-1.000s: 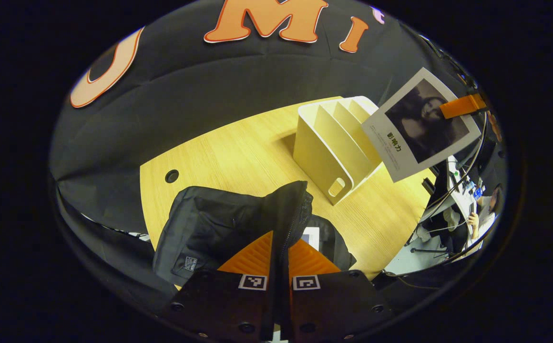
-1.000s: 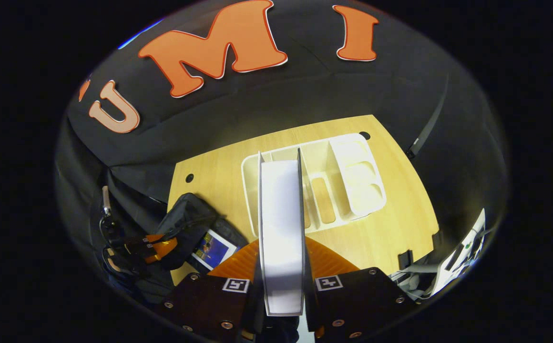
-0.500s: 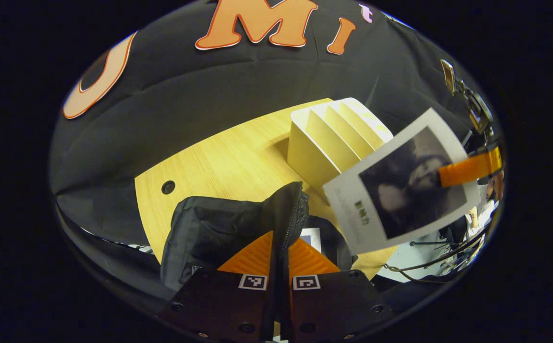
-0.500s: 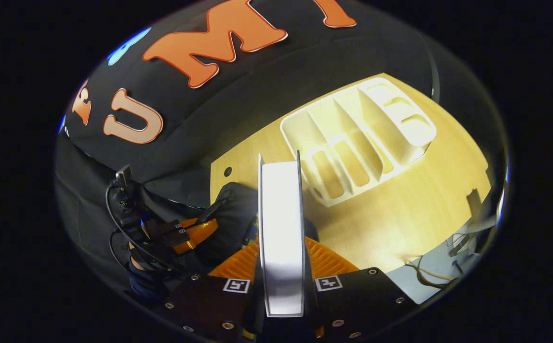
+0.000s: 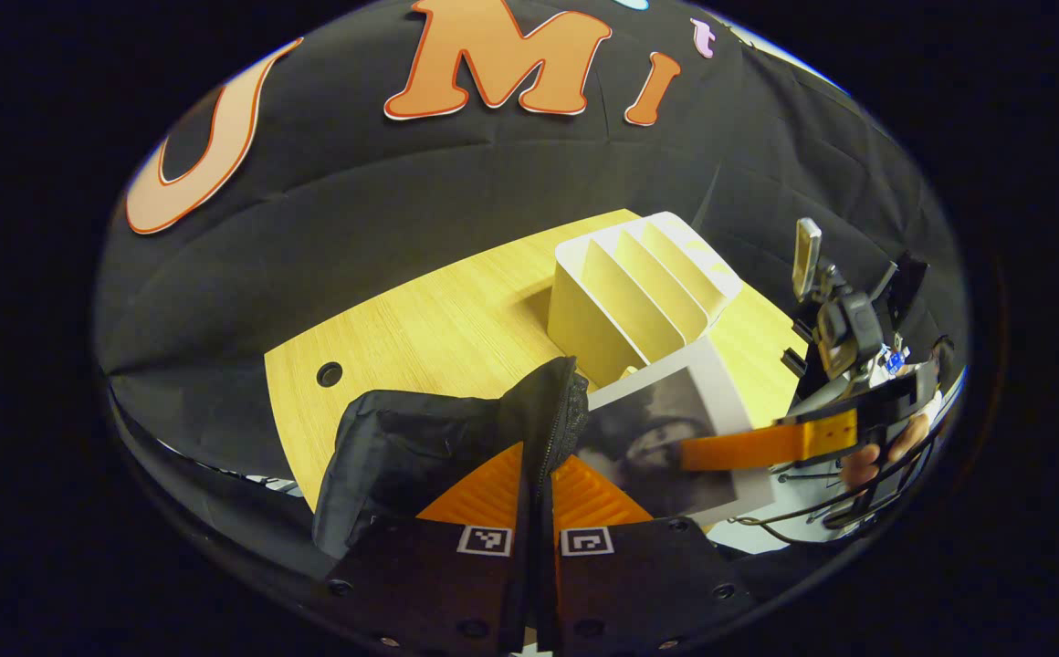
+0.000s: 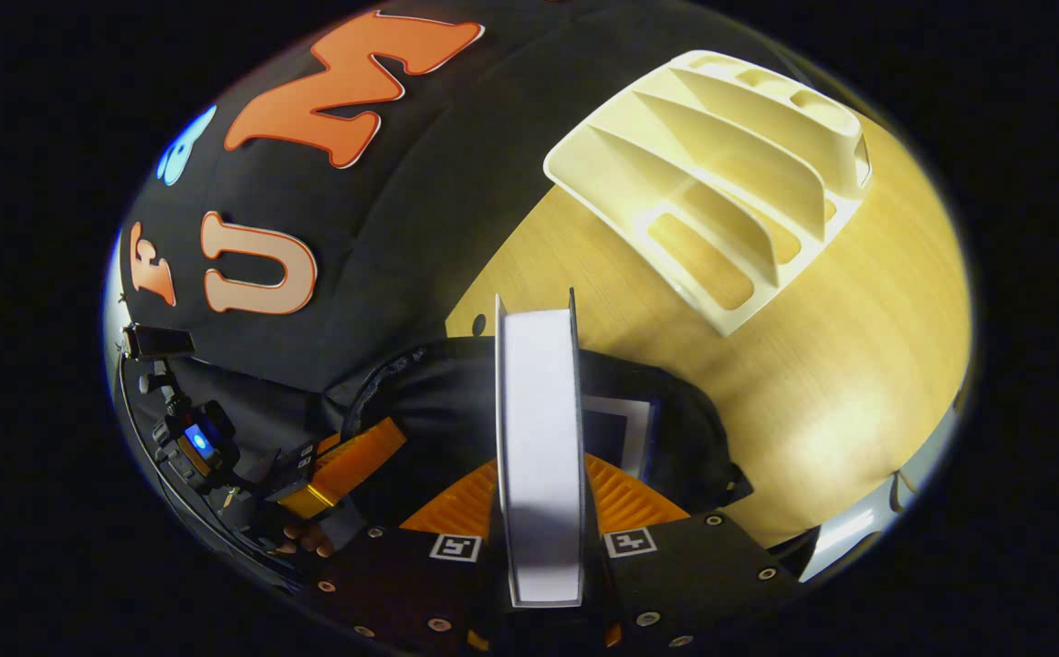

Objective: Open the schoolbag, grab two books from the bookshelf and put them into the schoolbag.

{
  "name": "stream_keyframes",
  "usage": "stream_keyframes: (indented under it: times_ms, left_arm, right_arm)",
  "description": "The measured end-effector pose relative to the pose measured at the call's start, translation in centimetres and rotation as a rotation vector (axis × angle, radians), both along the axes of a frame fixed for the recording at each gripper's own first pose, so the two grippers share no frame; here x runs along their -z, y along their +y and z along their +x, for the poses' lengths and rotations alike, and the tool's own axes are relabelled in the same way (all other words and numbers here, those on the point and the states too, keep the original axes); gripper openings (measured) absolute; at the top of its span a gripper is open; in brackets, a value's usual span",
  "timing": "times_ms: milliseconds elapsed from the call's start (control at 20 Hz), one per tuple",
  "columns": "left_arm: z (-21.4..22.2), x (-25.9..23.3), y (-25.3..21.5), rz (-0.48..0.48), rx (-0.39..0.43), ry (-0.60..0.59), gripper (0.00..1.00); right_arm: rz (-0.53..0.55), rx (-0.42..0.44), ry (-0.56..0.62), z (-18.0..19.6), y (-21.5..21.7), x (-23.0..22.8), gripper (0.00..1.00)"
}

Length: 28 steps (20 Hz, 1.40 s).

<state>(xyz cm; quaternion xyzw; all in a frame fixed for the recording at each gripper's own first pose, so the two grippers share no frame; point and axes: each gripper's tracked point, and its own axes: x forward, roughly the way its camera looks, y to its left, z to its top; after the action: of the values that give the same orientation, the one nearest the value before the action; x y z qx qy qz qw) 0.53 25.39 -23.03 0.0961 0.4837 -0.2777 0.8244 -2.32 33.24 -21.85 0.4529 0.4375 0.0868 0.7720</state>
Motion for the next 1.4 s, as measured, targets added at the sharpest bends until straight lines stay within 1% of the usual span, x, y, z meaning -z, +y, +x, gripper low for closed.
stream_keyframes:
  times_ms: [150, 250, 400, 500, 550, 600, 650, 700, 750, 800, 850, 900, 950, 1000, 1050, 1100, 1150, 1200, 1250, 1300, 1350, 1400]
  left_arm:
    - [-0.5, -0.4, -0.9, -0.029, 0.007, 0.006, 0.06]
    - [-0.7, -0.9, -1.5, -0.034, 0.014, -0.001, 0.06]
    - [-1.1, -1.3, -2.4, -0.029, 0.038, -0.005, 0.06]
    - [-1.7, -1.2, -2.9, -0.030, 0.043, 0.000, 0.06]
    - [-1.8, -1.1, -3.2, -0.029, 0.043, 0.007, 0.06]
    - [-2.1, -0.9, -3.3, -0.027, 0.041, 0.013, 0.06]
    - [-2.2, -0.8, -3.4, -0.026, 0.044, 0.014, 0.06]
    - [-2.1, -0.6, -3.4, -0.017, 0.043, 0.009, 0.06]
    - [-2.0, -0.3, -3.2, -0.012, 0.037, 0.006, 0.11]
    - [-1.9, -0.2, -3.1, -0.013, 0.032, 0.005, 0.06]
    - [-1.9, -0.1, -3.1, -0.021, 0.023, 0.008, 0.06]
    - [-1.6, 0.0, -3.1, -0.021, 0.013, 0.004, 0.06]
    - [-1.8, 0.4, -2.9, -0.025, 0.007, 0.005, 0.06]
    - [-2.1, 0.6, -3.0, -0.032, 0.004, 0.010, 0.08]
    - [-2.4, 0.5, -3.3, -0.045, 0.001, 0.010, 0.11]
    - [-2.6, 0.5, -3.6, -0.045, -0.001, 0.003, 0.18]
    - [-2.9, 0.4, -3.9, -0.035, 0.001, -0.012, 0.25]
    - [-3.3, 0.4, -4.4, -0.032, 0.004, -0.026, 0.34]
    - [-3.8, 0.2, -5.2, -0.036, 0.006, -0.036, 0.37]
    - [-4.1, 0.1, -6.0, -0.036, 0.002, -0.048, 0.47]
    - [-4.4, 0.1, -6.8, -0.034, -0.004, -0.062, 0.51]
    - [-4.5, -0.1, -7.7, -0.028, -0.018, -0.081, 0.57]
  right_arm:
    - [0.030, 0.007, -0.015, 0.9, 2.2, 2.4, 0.34]
    - [0.074, 0.028, -0.014, 1.4, 4.4, 3.1, 0.34]
    - [0.107, 0.014, -0.038, 2.2, 6.7, 4.0, 0.34]
    - [0.120, 0.031, -0.038, 2.7, 7.3, 5.3, 0.34]
    - [0.142, 0.037, -0.032, 2.9, 7.8, 5.9, 0.46]
    - [0.165, 0.030, -0.024, 2.8, 8.3, 6.4, 0.34]
    - [0.176, 0.010, -0.023, 2.5, 8.9, 6.6, 0.34]
    - [0.171, -0.010, -0.011, 2.3, 9.3, 7.0, 0.24]
    - [0.141, -0.021, 0.009, 2.0, 9.3, 7.4, 0.36]
    - [0.095, -0.026, 0.015, 2.0, 9.0, 7.8, 0.43]
    - [0.025, -0.059, 0.012, 1.8, 8.3, 8.0, 0.48]
    - [-0.046, -0.101, 0.015, 1.1, 7.6, 8.5, 0.38]
    - [-0.106, -0.120, 0.010, 0.9, 6.4, 8.6, 0.55]
    - [-0.136, -0.139, 0.012, 0.8, 5.3, 8.6, 0.73]
    - [-0.132, -0.133, 0.000, 0.9, 5.1, 8.1, 0.59]
    - [-0.135, -0.130, -0.001, 0.8, 3.5, 7.7, 0.82]
    - [-0.149, -0.129, -0.005, 0.7, 2.3, 7.5, 0.84]
    - [-0.175, -0.129, -0.011, 0.1, 0.6, 6.9, 0.90]
    - [-0.192, -0.129, -0.021, 0.0, -0.9, 6.6, 0.91]
    - [-0.201, -0.124, -0.034, -0.1, -2.4, 5.8, 0.91]
    - [-0.218, -0.128, -0.048, -0.1, -3.9, 5.4, 0.91]
    - [-0.251, -0.142, -0.066, -0.5, -5.7, 5.0, 0.91]
